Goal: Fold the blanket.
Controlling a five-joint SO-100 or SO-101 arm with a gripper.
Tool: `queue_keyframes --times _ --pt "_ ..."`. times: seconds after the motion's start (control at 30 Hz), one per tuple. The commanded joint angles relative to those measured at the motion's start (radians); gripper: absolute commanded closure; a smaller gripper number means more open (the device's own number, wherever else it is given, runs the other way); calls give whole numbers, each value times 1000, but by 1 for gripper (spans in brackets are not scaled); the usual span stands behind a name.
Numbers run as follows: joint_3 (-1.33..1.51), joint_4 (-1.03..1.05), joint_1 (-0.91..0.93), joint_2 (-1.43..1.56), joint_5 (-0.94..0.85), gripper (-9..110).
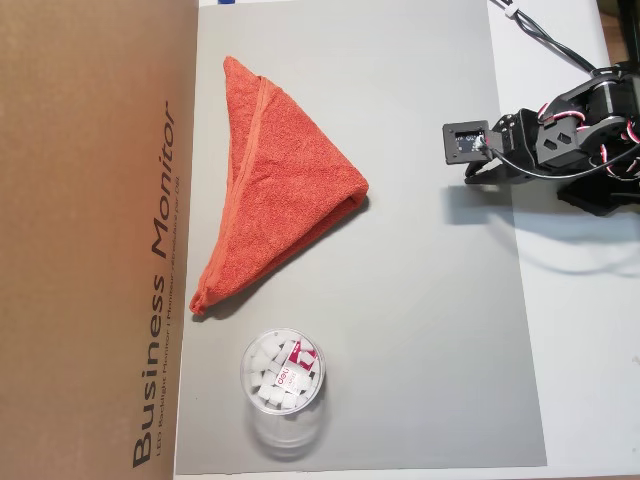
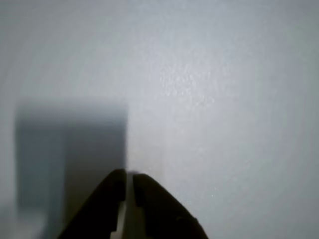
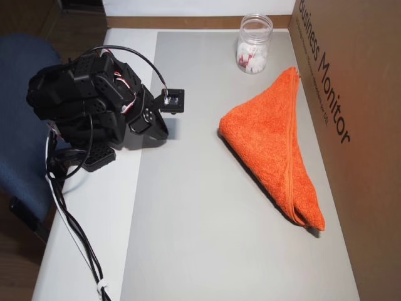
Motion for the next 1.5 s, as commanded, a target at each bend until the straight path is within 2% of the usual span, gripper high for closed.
queue_keyframes --times 0.0,1.47 --pt "11 37 -5 11 6 102" --pt "9 48 -3 11 -9 102"
